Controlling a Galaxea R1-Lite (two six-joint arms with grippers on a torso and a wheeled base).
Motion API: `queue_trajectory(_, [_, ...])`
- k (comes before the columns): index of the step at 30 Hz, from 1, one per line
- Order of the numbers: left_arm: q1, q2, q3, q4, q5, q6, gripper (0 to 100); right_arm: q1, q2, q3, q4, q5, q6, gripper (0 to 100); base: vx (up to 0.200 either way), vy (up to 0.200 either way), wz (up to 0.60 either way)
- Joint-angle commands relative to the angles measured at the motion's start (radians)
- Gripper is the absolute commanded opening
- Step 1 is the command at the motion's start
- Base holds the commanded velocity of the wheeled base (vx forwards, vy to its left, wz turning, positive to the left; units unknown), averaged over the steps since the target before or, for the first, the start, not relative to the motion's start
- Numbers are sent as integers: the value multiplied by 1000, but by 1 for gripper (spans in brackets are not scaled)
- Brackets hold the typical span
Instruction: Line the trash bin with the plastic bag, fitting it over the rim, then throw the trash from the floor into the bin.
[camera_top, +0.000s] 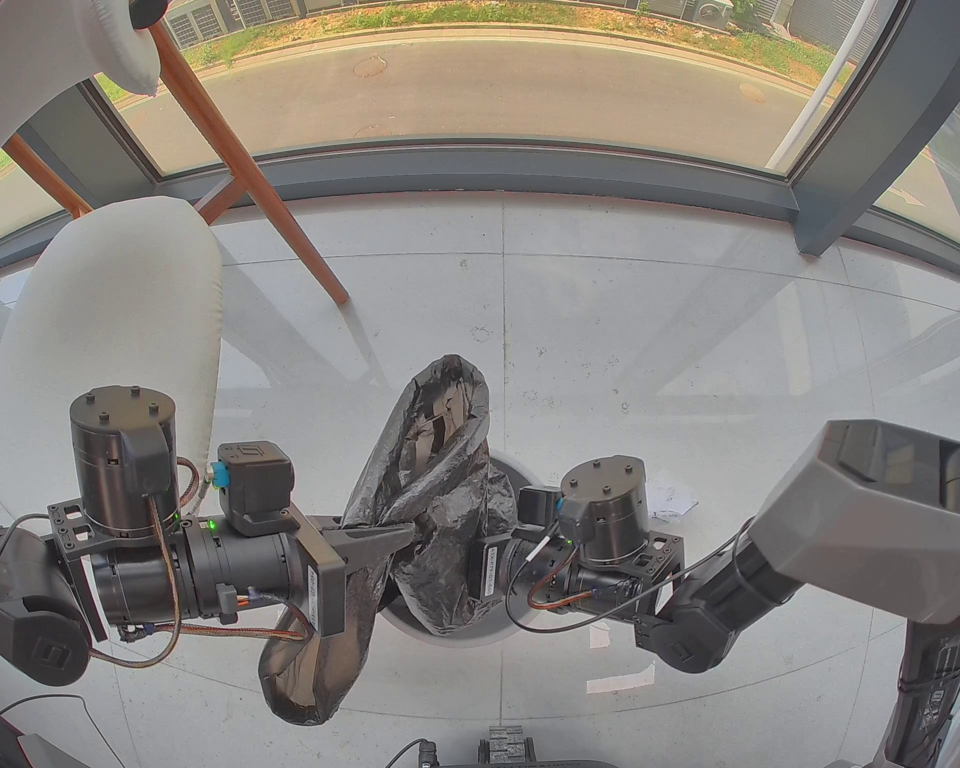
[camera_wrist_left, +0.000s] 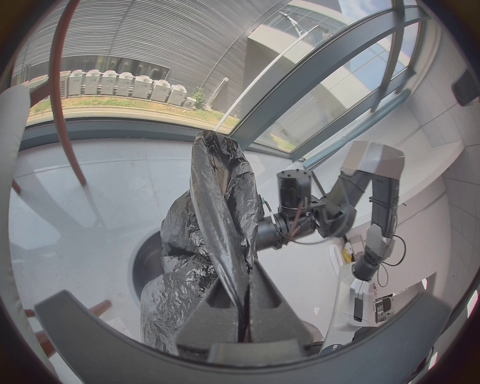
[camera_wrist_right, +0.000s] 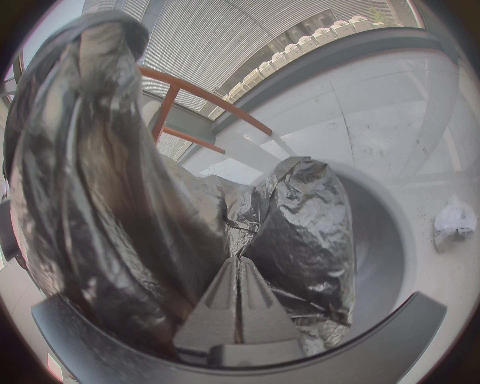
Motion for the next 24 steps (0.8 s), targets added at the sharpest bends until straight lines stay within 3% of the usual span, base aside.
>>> queue_trajectory(1, [-3, 11, -11, 0, 1, 3, 0, -27, 38, 0, -5, -2, 1, 0, 0, 0, 0])
queue_trajectory(10, [-7, 109, -10, 17, 13, 32, 0, -213, -148, 55, 14, -24, 1, 0, 0, 0, 0])
queue_trajectory(13, [-9, 134, -33, 69, 56, 41, 0, -317, -235, 86, 14, -29, -1, 0, 0, 0, 0])
queue_trajectory(15, [-9, 151, -47, 82, 76, 41, 0, -343, -272, 98, 15, -29, 1, 0, 0, 0, 0])
queue_trajectory(20, [-24, 178, -60, 83, 104, 43, 0, -343, -395, 176, 54, -19, 1, 0, 0, 0, 0])
queue_trajectory(24, [-44, 197, -60, 83, 104, 94, 0, -253, -505, 264, 146, -12, 2, 0, 0, 0, 0])
